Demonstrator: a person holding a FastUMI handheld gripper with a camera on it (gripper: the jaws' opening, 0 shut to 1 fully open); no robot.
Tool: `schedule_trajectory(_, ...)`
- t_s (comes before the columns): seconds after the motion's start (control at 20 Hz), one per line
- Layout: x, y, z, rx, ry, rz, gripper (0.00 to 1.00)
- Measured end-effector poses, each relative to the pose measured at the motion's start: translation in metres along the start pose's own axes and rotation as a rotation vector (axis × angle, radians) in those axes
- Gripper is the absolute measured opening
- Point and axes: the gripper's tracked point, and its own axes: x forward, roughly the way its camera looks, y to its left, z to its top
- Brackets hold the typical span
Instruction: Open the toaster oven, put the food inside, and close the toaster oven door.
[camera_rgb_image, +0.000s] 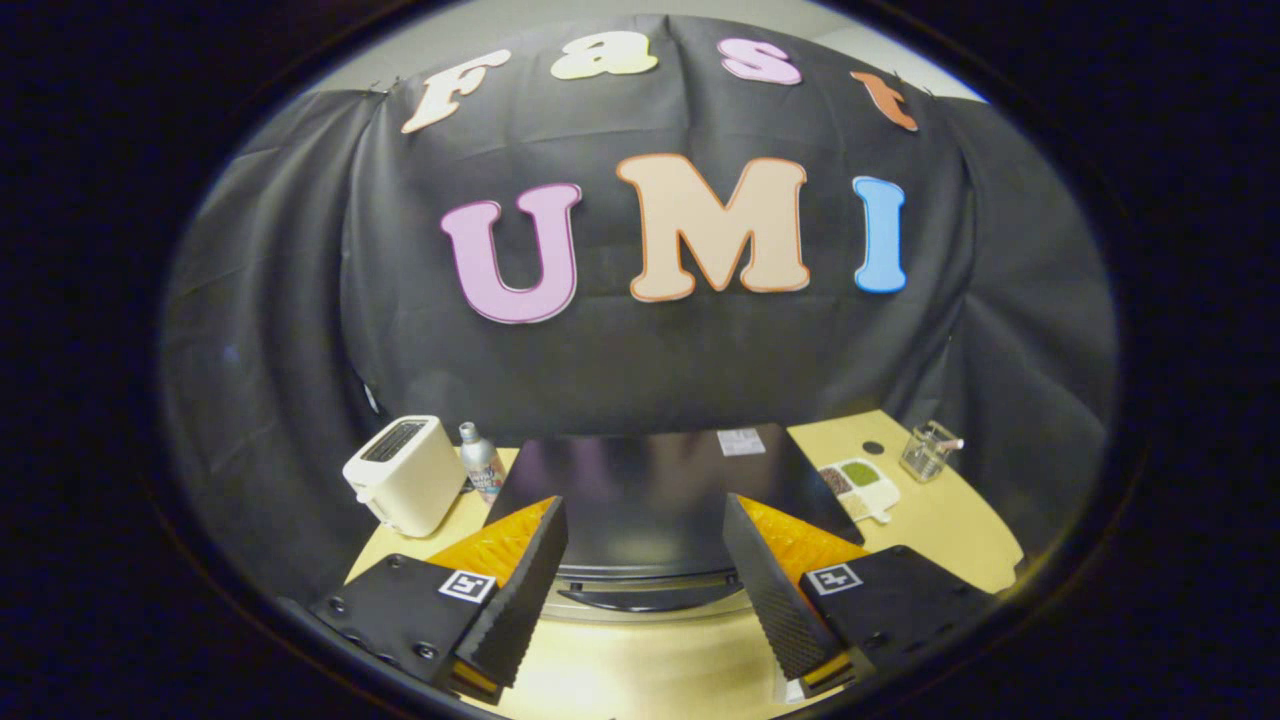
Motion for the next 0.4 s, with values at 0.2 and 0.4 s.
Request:
schedule_trajectory(0.2, -0.020, 0.005, 0.043, -0.038, -0.056, 0.022, 0.96)
schedule_trajectory(0.4, -0.039, 0.008, 0.078, -0.052, -0.109, 0.048, 0.96)
